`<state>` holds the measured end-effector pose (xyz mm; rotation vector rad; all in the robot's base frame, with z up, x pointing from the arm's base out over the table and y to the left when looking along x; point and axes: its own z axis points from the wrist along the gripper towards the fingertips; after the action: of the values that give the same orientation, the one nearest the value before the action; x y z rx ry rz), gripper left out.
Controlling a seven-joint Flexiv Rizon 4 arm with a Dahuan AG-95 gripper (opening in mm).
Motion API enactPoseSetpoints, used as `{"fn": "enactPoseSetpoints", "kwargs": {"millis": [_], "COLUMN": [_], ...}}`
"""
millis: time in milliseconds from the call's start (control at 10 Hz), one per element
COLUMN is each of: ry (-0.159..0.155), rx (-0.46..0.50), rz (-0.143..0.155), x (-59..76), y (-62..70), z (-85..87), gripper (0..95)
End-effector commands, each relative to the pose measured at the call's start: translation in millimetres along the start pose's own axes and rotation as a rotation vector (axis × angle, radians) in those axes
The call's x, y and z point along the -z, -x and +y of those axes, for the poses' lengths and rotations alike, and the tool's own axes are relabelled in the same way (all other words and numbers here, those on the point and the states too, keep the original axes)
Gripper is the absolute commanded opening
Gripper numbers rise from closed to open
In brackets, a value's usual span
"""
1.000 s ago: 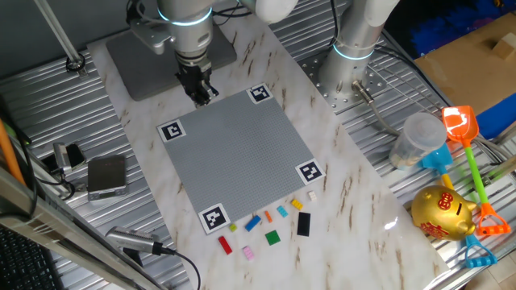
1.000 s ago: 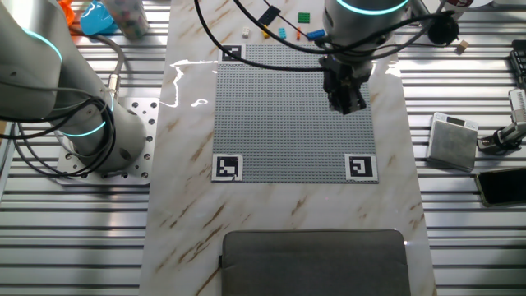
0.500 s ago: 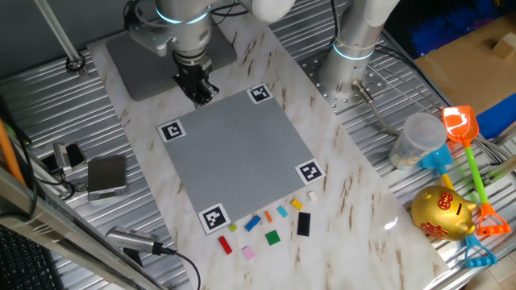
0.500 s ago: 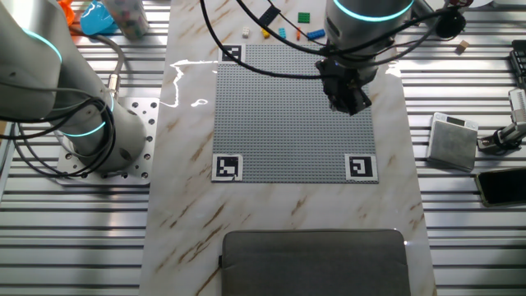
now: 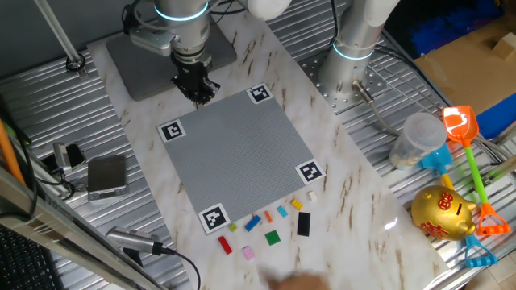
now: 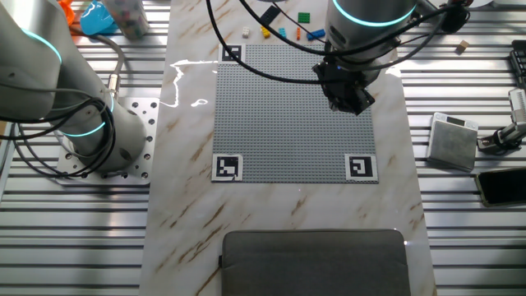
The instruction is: Build with small Lego blocks
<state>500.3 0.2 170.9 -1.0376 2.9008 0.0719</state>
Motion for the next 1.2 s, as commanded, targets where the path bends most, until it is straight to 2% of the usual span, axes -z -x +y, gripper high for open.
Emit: {"fn": "enactPoseSetpoints", "kwargs": {"millis": [100,1200], "ry": [0.001,0.005], "rx": [0.012,0.058], "rz": [0.001,0.005], "x": [0.3,0.3], "y": [-0.4,-0.4], "z": [0.3,0.3], "gripper": [0.0,0.0]}}
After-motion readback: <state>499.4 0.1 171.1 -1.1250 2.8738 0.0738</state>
